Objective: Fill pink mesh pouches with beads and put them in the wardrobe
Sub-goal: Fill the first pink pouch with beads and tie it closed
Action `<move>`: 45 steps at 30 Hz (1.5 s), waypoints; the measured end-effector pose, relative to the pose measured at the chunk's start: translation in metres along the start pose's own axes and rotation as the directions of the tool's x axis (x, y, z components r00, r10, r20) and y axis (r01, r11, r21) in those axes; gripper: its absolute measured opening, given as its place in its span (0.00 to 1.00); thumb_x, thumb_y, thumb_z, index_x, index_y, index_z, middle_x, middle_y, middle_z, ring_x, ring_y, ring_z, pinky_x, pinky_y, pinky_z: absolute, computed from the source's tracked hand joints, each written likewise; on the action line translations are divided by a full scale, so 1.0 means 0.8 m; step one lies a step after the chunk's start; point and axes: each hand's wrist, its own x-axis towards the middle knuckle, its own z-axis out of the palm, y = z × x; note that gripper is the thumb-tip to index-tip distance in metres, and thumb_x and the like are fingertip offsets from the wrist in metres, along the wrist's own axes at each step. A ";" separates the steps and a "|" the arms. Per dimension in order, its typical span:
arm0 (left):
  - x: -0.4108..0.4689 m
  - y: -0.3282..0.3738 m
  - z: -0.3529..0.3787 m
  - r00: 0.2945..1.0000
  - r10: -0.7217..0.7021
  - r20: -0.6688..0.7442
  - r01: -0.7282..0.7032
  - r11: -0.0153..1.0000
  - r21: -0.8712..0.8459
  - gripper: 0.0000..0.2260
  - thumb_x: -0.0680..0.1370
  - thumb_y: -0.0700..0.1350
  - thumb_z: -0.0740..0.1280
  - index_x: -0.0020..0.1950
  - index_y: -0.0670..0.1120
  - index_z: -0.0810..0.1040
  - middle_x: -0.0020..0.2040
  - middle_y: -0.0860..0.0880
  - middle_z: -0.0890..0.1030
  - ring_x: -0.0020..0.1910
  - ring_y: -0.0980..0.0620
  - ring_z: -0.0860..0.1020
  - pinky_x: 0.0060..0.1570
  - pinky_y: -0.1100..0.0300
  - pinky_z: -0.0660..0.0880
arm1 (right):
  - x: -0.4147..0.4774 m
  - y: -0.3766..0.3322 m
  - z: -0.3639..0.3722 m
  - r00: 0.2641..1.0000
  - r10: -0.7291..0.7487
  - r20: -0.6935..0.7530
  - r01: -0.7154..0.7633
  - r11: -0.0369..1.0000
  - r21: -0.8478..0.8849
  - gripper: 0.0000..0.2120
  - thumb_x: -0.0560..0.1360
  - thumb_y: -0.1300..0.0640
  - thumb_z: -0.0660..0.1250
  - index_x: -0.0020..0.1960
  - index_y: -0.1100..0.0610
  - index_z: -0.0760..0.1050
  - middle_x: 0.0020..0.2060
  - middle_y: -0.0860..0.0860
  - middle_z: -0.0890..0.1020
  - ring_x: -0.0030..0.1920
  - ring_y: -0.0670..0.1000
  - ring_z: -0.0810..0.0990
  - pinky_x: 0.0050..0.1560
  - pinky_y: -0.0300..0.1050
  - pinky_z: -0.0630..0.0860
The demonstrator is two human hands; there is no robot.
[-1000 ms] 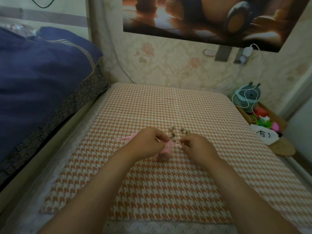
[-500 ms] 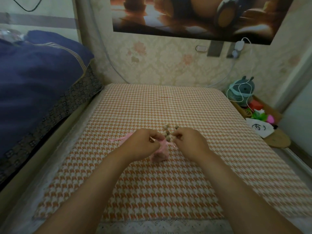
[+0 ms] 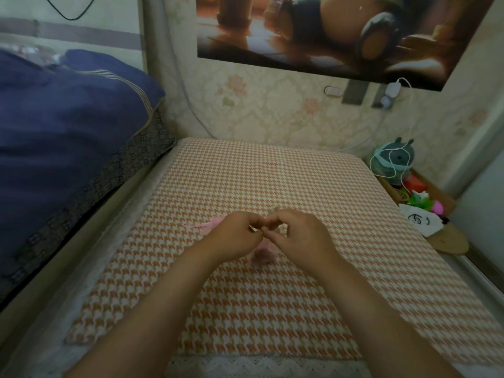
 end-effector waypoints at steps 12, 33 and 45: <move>0.013 -0.007 -0.001 0.999 -0.029 -0.014 0.029 0.999 0.035 0.13 0.76 0.40 0.65 0.58 0.49 0.82 0.54 0.55 0.82 0.45 0.65 0.77 0.41 0.77 0.70 | 0.001 0.015 0.000 0.975 0.044 0.219 -0.004 0.984 -0.180 0.11 0.76 0.53 0.64 0.55 0.43 0.80 0.56 0.42 0.78 0.56 0.46 0.78 0.48 0.44 0.73; 0.083 -0.031 0.068 0.982 0.153 0.110 -0.187 0.873 0.450 0.08 0.76 0.41 0.65 0.52 0.48 0.83 0.52 0.47 0.80 0.53 0.46 0.78 0.51 0.55 0.74 | -0.025 0.095 -0.041 0.989 0.129 0.078 -0.116 0.982 -0.148 0.05 0.72 0.52 0.71 0.46 0.42 0.82 0.42 0.37 0.78 0.35 0.33 0.70 0.35 0.30 0.60; 0.092 -0.040 0.080 0.994 0.068 -0.087 -0.026 0.909 0.415 0.05 0.74 0.40 0.67 0.47 0.48 0.80 0.43 0.51 0.77 0.46 0.48 0.78 0.41 0.57 0.72 | -0.016 0.085 -0.033 0.989 0.114 0.090 -0.103 0.988 -0.112 0.07 0.74 0.52 0.68 0.48 0.44 0.83 0.41 0.37 0.77 0.38 0.40 0.72 0.38 0.38 0.67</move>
